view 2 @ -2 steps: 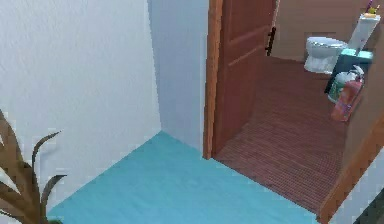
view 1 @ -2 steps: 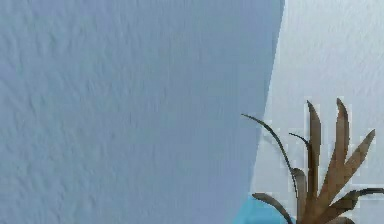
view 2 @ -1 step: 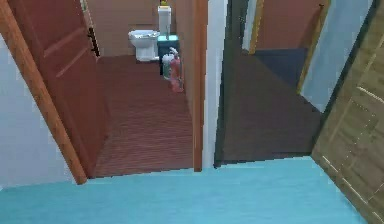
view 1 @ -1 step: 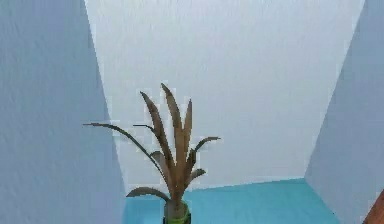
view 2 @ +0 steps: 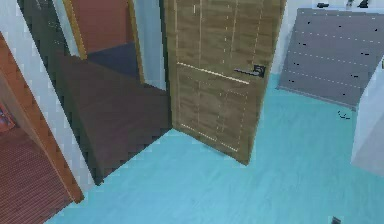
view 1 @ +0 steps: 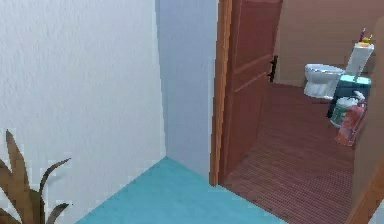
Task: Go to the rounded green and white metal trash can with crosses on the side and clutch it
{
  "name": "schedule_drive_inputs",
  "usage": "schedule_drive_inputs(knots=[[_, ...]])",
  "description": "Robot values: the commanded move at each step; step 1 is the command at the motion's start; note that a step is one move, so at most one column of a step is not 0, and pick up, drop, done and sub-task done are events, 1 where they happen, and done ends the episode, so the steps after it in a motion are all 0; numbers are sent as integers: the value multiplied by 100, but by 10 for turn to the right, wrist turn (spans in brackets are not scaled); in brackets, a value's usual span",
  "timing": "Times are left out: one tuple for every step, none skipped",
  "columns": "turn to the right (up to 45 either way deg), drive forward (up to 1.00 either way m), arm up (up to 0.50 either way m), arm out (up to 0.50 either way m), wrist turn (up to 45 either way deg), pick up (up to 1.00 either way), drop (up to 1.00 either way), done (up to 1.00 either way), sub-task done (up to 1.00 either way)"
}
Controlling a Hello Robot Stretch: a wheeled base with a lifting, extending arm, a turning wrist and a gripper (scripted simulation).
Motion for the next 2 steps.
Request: schedule_drive_inputs(knots=[[180, 0, 0, 0, 0, 0, 0, 0, 0], [0, 90, 0, 0, 0, 0, 0, 0, 0]])
